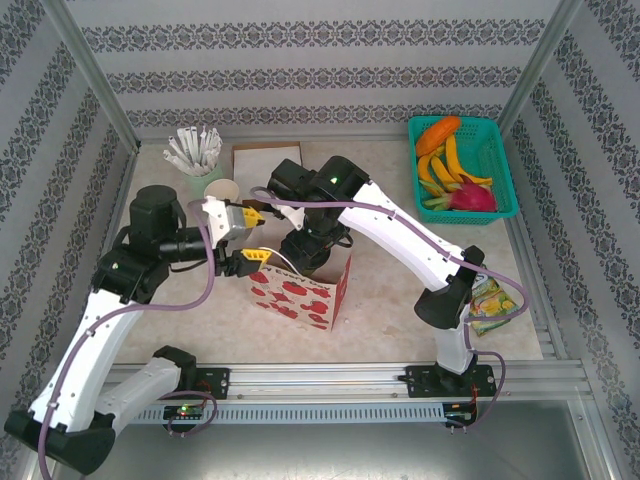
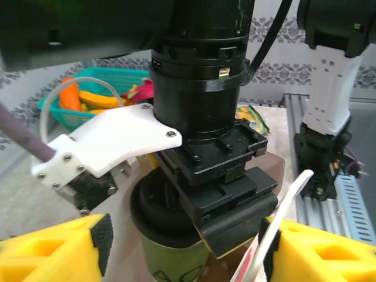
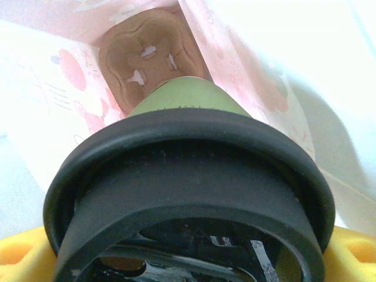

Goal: Pack the takeout coffee

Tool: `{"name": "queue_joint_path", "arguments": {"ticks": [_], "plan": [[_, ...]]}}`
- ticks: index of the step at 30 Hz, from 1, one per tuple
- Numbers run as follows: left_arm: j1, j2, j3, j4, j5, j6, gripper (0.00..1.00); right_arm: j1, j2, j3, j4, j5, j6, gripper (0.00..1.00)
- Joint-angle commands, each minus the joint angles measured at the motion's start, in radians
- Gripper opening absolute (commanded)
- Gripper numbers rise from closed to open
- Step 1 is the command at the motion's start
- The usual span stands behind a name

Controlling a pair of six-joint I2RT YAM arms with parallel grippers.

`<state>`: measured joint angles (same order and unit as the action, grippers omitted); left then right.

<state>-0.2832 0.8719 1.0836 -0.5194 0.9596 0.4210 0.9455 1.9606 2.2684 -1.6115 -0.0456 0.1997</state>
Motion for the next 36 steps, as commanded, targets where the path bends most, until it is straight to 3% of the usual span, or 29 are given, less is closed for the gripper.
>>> {"name": "queue_joint_path", "arguments": {"ticks": [1, 4, 7, 11, 16, 20, 29, 36], "plan": [[0.024, -0.071, -0.061, 0.215, -0.065, -0.156, 0.79, 0.009, 0.017, -0.006, -0.057, -0.002, -0.026, 0.63], [0.027, -0.131, -0.127, 0.34, -0.229, -0.28, 1.0, 0.009, 0.017, -0.007, -0.057, -0.002, -0.03, 0.63], [0.028, -0.151, -0.138, 0.366, -0.461, -0.413, 0.99, 0.009, 0.018, -0.006, -0.057, -0.001, -0.033, 0.63], [0.029, -0.107, -0.075, 0.246, -0.707, -0.563, 1.0, 0.009, 0.02, -0.004, -0.057, -0.002, -0.034, 0.63], [0.028, 0.011, 0.071, -0.024, -0.768, -0.645, 1.0, 0.009, 0.022, -0.004, -0.057, 0.0, -0.037, 0.63], [0.028, 0.105, 0.164, -0.184, -0.709, -0.635, 1.0, 0.009, 0.019, -0.009, -0.053, 0.002, -0.04, 0.63], [0.028, 0.254, 0.294, -0.327, -0.502, -0.529, 1.0, 0.008, 0.02, -0.006, -0.048, -0.004, -0.045, 0.63], [0.028, 0.344, 0.337, -0.481, -0.445, -0.487, 0.9, 0.009, 0.018, -0.018, -0.056, 0.012, -0.054, 0.63]]}}
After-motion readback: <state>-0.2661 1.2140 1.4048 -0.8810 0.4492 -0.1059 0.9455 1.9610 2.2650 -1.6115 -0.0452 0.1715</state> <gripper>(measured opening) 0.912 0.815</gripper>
